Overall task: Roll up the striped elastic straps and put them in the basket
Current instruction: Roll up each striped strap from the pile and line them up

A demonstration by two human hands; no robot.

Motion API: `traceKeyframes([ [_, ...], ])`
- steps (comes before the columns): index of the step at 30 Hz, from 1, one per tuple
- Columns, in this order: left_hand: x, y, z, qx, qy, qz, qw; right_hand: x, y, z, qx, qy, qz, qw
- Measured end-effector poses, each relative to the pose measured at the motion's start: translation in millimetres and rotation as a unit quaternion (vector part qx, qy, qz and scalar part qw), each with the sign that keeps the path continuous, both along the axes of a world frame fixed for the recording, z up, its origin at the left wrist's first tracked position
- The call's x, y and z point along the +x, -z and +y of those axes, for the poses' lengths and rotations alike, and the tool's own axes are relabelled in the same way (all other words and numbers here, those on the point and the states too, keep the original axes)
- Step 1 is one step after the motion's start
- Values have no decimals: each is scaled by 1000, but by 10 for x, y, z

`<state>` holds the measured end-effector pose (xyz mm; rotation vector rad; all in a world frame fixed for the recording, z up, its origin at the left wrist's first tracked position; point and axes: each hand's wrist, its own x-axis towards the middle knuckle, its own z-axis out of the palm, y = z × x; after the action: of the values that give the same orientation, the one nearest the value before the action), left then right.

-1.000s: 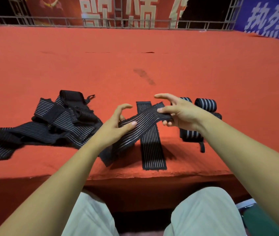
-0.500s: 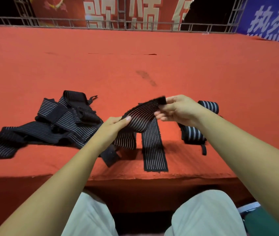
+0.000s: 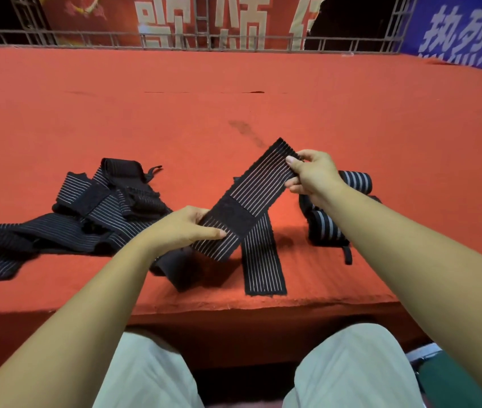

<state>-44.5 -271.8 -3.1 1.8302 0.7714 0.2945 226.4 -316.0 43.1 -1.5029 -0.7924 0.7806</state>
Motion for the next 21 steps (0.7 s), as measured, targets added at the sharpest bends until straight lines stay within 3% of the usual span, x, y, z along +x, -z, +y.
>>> traceKeyframes([
  [2,-63,64,62,43,12,65,997,36,31,17,34,17,53,998],
  [4,-117,194,110,57,-3,68,996,83,78,26,54,29,96,994],
  [7,-91,282,142,32,-134,-72,988,70,160,19,62,37,122,990],
  [10,90,101,109,-41,-234,-217,947,-23,244,20,75,-7,128,989],
  [15,310,-9,-47,-132,-162,-190,959,-11,261,133,75,13,96,993],
  [21,287,400,-251,-144,-85,-44,985,224,226,303,85,90,14,992],
])
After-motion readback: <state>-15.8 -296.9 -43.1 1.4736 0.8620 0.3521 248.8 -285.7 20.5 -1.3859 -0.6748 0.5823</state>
